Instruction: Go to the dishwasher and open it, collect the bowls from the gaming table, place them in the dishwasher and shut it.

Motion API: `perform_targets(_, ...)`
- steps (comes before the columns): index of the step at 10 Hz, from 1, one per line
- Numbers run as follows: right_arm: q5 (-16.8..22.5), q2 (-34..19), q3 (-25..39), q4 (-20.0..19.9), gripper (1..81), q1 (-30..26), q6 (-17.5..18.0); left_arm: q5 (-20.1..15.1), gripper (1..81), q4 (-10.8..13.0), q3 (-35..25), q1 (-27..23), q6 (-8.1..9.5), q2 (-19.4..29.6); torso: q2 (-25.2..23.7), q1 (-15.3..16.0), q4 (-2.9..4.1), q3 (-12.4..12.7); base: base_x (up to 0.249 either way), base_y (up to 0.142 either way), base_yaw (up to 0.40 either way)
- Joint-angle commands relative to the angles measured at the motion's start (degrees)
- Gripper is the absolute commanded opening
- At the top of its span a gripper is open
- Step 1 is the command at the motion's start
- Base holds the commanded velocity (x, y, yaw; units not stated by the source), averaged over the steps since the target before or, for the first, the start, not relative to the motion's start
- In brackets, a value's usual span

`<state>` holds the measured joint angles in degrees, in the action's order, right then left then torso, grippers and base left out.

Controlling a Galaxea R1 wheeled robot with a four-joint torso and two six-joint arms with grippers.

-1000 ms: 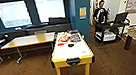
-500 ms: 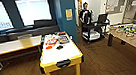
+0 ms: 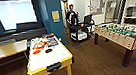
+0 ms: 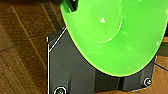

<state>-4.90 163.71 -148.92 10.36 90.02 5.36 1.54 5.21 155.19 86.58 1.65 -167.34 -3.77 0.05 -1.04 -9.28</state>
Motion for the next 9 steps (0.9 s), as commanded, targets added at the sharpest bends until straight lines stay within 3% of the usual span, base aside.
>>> perform_targets(1,2.7,-0.8,-0.1,0.7,1.0,-1.6,-0.2,-3.2,1.0,0.6,0.4,-2.2,-0.24,0.3,0.0,0.0,0.00,0.0,0.000,0.000,-0.392)
perform_targets(9,2.7,-0.3,-0.8,1.5,1.0,-1.5,-0.2,-3.2,1.0,0.6,0.5,-2.2,-0.24,1.6,0.0,0.0,0.00,0.0,0.000,0.000,-0.392)
